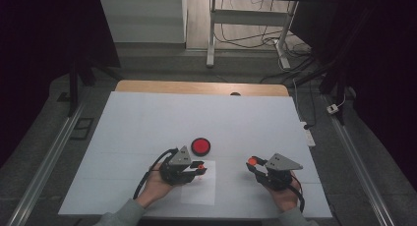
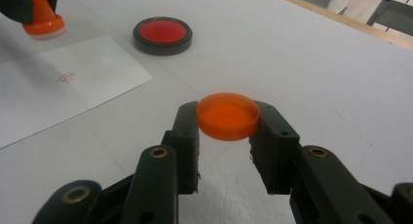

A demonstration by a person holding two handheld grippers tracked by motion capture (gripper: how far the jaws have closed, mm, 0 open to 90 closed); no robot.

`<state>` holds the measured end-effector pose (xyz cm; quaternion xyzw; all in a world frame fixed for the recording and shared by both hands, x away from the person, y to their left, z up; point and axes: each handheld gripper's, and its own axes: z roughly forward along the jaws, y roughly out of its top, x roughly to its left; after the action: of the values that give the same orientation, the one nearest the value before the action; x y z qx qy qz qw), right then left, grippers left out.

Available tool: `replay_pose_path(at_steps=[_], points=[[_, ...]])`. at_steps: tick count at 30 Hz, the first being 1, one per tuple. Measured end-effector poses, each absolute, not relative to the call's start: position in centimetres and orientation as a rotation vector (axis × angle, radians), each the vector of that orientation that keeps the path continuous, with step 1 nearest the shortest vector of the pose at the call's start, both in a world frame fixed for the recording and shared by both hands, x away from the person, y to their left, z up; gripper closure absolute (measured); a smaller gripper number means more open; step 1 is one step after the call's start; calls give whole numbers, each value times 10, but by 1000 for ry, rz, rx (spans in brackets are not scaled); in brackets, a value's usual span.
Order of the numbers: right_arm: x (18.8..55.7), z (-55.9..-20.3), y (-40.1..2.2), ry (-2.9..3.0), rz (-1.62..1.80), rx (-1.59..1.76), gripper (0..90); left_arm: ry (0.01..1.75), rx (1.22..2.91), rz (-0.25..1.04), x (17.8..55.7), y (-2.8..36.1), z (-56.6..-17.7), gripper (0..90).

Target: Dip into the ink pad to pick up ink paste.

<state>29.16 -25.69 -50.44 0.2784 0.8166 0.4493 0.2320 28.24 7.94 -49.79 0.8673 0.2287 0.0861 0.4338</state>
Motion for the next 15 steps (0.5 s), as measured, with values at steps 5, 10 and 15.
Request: replay_pose_path(at_steps=[5,10,15], points=[[292,-505,-257,2245,1233,766,639,583,2186,193,284,81,-505,721],[292,-505,-257,2250,1229,765,639,586,2187,198,284,81,-505,721],[292,-505,-257,2246,1233,765,639,602,2171,211,288,86,-503,721]])
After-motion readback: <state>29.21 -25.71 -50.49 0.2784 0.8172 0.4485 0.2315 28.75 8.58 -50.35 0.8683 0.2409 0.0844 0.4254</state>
